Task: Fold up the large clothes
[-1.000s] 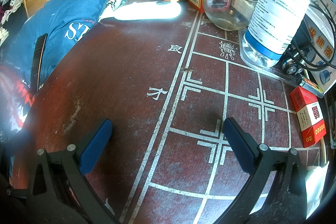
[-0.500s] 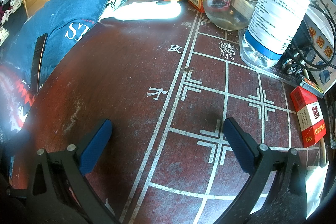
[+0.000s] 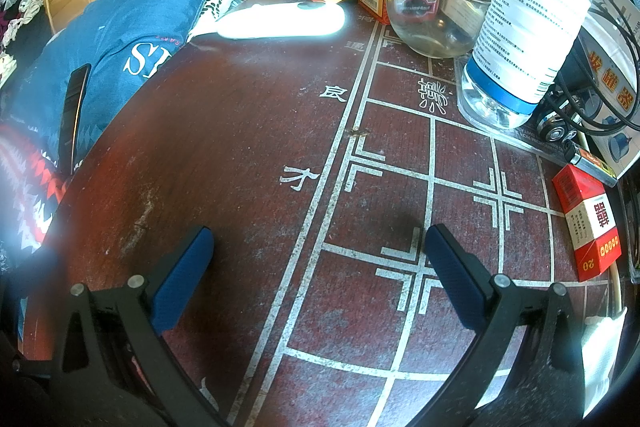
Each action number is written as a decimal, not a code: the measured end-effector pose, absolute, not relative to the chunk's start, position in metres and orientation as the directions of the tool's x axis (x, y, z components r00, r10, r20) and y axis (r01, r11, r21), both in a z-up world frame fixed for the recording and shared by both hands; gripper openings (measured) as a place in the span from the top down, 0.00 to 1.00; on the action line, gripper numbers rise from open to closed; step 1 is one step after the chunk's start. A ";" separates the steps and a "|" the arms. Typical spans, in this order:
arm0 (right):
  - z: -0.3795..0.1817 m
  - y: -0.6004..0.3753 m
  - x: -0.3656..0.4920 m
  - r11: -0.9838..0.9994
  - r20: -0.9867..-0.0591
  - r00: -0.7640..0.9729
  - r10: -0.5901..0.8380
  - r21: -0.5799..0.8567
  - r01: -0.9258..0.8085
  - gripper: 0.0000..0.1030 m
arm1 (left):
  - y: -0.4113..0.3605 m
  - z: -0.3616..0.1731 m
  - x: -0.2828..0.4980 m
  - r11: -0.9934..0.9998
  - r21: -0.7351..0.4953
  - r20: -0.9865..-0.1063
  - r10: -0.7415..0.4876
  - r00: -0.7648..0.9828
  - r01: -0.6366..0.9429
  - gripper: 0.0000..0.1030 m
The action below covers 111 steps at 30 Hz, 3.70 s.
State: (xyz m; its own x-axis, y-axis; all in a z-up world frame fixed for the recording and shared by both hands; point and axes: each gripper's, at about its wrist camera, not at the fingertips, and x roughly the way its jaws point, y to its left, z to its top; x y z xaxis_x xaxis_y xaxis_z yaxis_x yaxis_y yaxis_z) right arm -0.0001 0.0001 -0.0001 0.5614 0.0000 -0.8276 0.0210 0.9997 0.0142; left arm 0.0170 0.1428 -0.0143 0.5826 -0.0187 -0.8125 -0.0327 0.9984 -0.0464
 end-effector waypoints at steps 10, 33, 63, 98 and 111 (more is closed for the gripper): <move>0.000 0.000 0.000 1.000 -0.828 0.561 0.000 0.014 0.021 0.00 | 0.143 -0.014 0.017 0.998 -0.046 -0.813 -0.019 0.583 -0.033 0.00; 0.000 0.000 0.000 1.000 -0.828 0.561 0.000 0.014 0.021 0.00 | 0.143 -0.014 0.017 0.998 -0.046 -0.813 -0.019 0.583 -0.033 0.00; 0.000 0.000 0.000 1.000 -0.828 0.561 0.000 0.014 0.021 0.00 | 0.143 -0.014 0.017 0.998 -0.047 -0.813 -0.019 0.583 -0.033 0.00; 0.000 0.000 0.000 1.000 -0.828 0.561 0.001 0.013 0.018 0.00 | 0.143 -0.014 0.017 0.998 -0.047 -0.813 -0.019 0.583 -0.033 0.00; 0.000 -0.001 0.000 0.999 -0.826 0.562 0.044 0.018 -0.050 0.00 | 0.212 0.023 -0.060 0.944 -0.309 -0.667 -0.299 0.682 0.112 0.00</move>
